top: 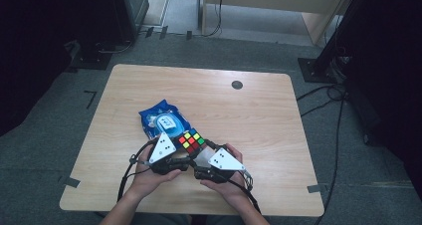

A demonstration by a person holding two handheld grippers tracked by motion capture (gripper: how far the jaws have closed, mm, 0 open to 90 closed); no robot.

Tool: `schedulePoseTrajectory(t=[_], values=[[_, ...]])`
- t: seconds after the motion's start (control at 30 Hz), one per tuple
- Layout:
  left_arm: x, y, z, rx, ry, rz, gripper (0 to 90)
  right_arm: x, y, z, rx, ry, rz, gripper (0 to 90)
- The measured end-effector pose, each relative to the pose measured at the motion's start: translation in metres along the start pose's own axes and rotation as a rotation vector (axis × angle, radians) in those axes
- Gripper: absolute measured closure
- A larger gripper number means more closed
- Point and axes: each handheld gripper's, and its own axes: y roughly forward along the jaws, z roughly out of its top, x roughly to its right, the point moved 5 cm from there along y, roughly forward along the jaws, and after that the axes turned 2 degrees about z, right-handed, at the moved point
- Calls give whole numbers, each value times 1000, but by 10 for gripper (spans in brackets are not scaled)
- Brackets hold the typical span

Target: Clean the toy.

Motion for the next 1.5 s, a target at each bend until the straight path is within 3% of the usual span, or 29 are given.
schedulePoseTrajectory(t=[0.07,0.1,0.27,0.33,0.43,0.53,0.73,0.83,0.87,1.03,1.07,1.17,1.23,1.27,1.33,1.5], values=[[1,0,0,0,-1,-5,342,0,0,0,2,-12,-13,242],[2,1,0,0,-5,-8,342,1,-1,1,20,-26,-43,289],[1,2,-1,-2,-28,-14,341,-2,-3,2,28,-61,-63,327],[0,2,-1,-3,-41,-21,340,-3,-3,2,13,-90,-69,348],[0,2,0,12,-49,-23,331,-3,-5,3,-1,-90,-63,351],[-2,-1,3,35,-71,-12,259,-1,-5,3,-23,-92,-68,351],[-13,-11,9,89,-94,17,188,10,-8,1,-49,-53,-100,351],[-20,-16,10,109,-109,38,187,22,-11,1,-55,-25,-128,351],[-24,-19,10,113,-116,47,184,32,-15,1,-63,2,-149,351],[-34,-23,8,106,-130,75,176,52,-22,-1,-93,45,-208,351],[-40,-25,4,99,-137,95,175,65,-27,-5,-120,60,-255,351],[-52,-29,-4,87,-148,139,175,80,-33,-9,-152,94,-304,351],[-60,-32,-12,73,-144,181,176,89,-36,-13,-182,121,-325,351],[-60,-32,-12,73,-144,181,175,94,-37,-15,-191,125,-341,351],[-74,-37,-23,51,-161,229,176,102,-40,-19,-212,151,-360,351],[-89,-57,-55,-6,-163,292,175,114,-45,-25,-240,190,-392,351]])
